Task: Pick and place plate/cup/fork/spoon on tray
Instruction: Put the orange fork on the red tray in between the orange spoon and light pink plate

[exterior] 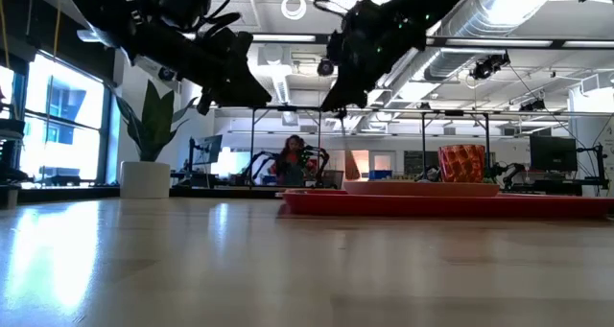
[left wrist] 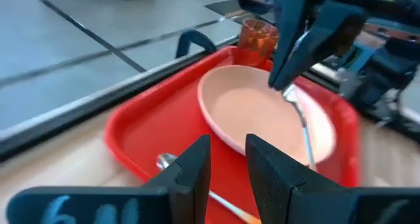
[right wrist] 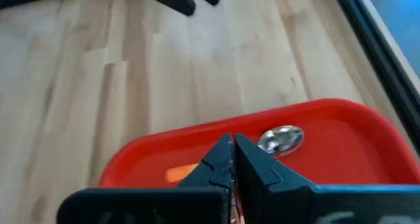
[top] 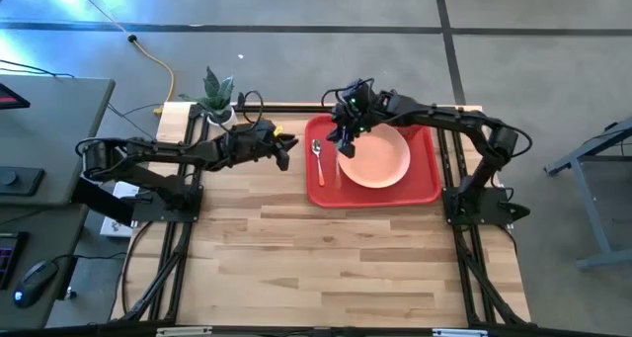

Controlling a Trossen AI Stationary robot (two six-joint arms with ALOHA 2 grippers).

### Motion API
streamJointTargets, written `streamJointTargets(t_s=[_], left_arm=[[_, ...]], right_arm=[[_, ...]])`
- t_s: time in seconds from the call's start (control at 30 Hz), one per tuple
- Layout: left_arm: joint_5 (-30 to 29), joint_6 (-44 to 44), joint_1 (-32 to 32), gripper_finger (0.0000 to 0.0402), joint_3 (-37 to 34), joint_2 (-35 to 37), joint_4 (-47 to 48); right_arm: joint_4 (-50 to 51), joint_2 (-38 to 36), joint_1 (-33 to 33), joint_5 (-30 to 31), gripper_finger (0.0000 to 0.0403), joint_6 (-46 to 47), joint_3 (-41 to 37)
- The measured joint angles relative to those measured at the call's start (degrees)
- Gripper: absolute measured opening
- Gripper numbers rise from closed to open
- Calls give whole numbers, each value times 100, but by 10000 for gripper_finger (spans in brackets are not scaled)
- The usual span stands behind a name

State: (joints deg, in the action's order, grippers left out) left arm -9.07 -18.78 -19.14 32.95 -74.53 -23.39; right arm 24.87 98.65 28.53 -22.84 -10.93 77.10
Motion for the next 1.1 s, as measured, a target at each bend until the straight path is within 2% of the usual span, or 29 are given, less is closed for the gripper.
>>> streamJointTargets(t_s=[0.1, 0.23, 0.47, 0.7, 0.87, 0.97, 1.1], left_arm=[[144, 519, -219, 87, -10, -45, 33], [395, 1081, -592, 87, -2, -141, -61], [406, 842, -1187, 87, 195, -329, -102], [395, 296, -1355, 87, 535, -633, -82], [397, 531, -1353, 87, 806, -727, -110], [339, 736, -1353, 87, 879, -727, -87], [195, 776, -1389, 87, 891, -727, -73]], right_arm=[[-329, 359, 245, -125, 0, -104, 0], [-505, 885, 527, -694, 0, 99, 60], [-764, 1535, 643, -1518, 0, -448, 346], [-717, 2030, 868, -1531, 0, -584, 805], [-882, 2065, 1010, -1470, 0, -588, 872], [-860, 2065, 1084, -1473, 0, -261, 876], [-704, 2067, 1130, -1643, 0, -199, 876]])
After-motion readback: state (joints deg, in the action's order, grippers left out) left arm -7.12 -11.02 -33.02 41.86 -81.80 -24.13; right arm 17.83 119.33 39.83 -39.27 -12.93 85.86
